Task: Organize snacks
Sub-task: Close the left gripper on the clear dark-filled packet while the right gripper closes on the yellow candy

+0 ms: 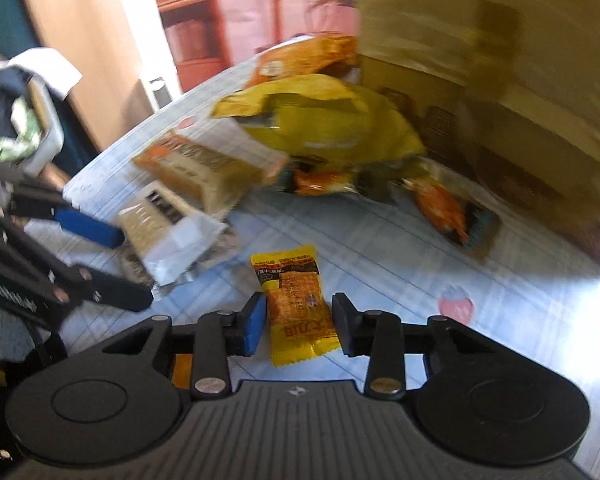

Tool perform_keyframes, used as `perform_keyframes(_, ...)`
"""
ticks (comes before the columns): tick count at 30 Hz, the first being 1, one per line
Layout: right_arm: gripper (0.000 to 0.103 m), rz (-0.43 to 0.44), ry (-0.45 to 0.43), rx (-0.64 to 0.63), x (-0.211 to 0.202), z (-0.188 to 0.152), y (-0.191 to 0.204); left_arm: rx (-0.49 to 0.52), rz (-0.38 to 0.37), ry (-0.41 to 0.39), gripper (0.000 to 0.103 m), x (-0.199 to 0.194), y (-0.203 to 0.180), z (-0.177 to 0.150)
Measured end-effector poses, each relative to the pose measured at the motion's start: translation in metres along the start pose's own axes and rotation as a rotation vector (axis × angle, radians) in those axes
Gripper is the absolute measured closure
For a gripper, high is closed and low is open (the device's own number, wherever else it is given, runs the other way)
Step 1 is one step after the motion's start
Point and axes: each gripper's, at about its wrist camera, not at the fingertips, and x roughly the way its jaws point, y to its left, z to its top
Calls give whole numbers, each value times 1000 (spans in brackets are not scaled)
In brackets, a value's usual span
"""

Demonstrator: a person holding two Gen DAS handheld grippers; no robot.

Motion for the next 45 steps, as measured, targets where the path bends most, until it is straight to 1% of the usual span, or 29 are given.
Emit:
perform_keyframes(2,65,1,-10,38,-5,-5,-5,18,24,-10,29,3,-6,3)
perform_keyframes(5,65,-4,-20,73,-10,-10,-11,18,42,-33,29,8,-10,9)
perform_keyframes(8,65,-10,-28,95,-13,-13,-14,28,72,-60,29,12,-17,12)
perform_keyframes(11,65,-18,-36,107,-15,-15,-15,56,108,-77,30,11,-24,9)
perform_keyframes(12,65,-19,-38,111,-15,-15,-15,67,116,-85,32,11,-26,7)
perform_keyframes(14,65,-19,-44,119,-16,-16,-16,89,131,-102,34,10,-30,2)
perform_keyframes(20,65,-17,-64,145,-18,-20,-17,111,133,-123,39,6,-37,-8)
perform_keyframes(23,65,-15,-73,157,-18,-22,-19,112,129,-123,37,8,-38,-7)
perform_keyframes(25,65,-14,-76,161,-19,-23,-19,110,134,-128,34,10,-39,-7)
perform_keyframes(27,65,-14,-78,164,-19,-23,-19,109,137,-136,34,12,-38,-7)
perform_keyframes(28,65,-14,-80,166,-19,-23,-20,109,133,-139,36,13,-37,-7)
perform_keyframes(31,65,-15,-86,176,-21,-25,-20,108,113,-155,47,8,-34,-9)
perform_keyframes(34,65,-11,-95,195,-25,-27,-21,80,55,-169,56,-2,-31,-8)
perform_keyframes(35,65,-10,-98,201,-26,-28,-22,73,39,-170,57,-4,-30,-8)
perform_keyframes(38,65,-11,-105,209,-28,-28,-24,74,25,-174,63,-6,-32,-9)
perform_keyframes(45,65,-14,-117,209,-31,-27,-25,67,-19,-182,67,-12,-35,-10)
